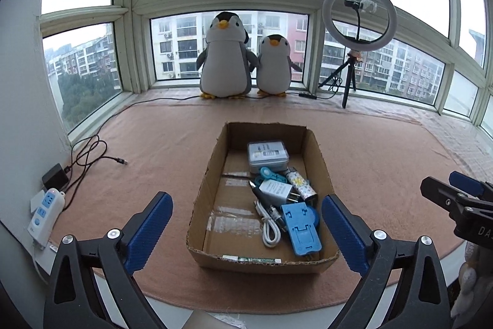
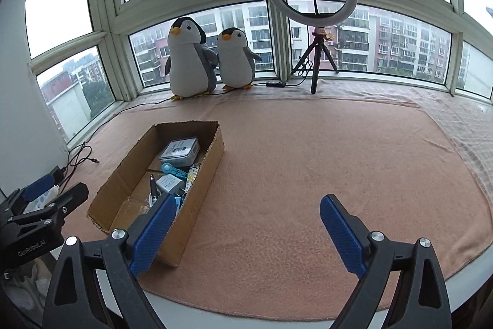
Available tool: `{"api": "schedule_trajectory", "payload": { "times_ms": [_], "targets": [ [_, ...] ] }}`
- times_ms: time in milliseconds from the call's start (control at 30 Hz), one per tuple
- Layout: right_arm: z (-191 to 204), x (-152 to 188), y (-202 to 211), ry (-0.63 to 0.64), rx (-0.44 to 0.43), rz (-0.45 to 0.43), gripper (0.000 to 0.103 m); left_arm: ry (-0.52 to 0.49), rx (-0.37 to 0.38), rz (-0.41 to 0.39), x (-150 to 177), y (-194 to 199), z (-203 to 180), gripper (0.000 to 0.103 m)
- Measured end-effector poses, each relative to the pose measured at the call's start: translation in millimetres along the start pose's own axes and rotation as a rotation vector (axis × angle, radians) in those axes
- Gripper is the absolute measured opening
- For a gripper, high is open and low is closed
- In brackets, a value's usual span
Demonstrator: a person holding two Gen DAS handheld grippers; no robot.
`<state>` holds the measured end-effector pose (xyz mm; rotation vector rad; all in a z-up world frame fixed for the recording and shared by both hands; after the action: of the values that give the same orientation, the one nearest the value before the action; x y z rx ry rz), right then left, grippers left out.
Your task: Organize rigid objects
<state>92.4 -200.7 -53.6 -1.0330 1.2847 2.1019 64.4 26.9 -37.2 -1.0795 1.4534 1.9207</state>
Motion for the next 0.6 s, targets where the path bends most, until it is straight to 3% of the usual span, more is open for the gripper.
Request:
{"api": "schedule_trajectory", "payload": {
  "times_ms": [600],
  "targets": [
    [-2.0, -5.1, 4.7, 0.017, 0.029, -0.018, 0.095, 0.019, -0.008, -0.015, -6.9, 2.1, 4.5, 0.099]
  ]
}}
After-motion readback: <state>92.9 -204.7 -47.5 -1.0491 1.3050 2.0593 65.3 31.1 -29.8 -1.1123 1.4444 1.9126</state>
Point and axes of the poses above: each gripper's, at about its wrist camera, not at the fingertips, and y roughly against the way its jaws point, z to its left, x to its underside, the point moved 9 cm from there along -y, roughly the way its jaws point, and after that the axes turned 14 degrees about -x, right-handed, at the moved point
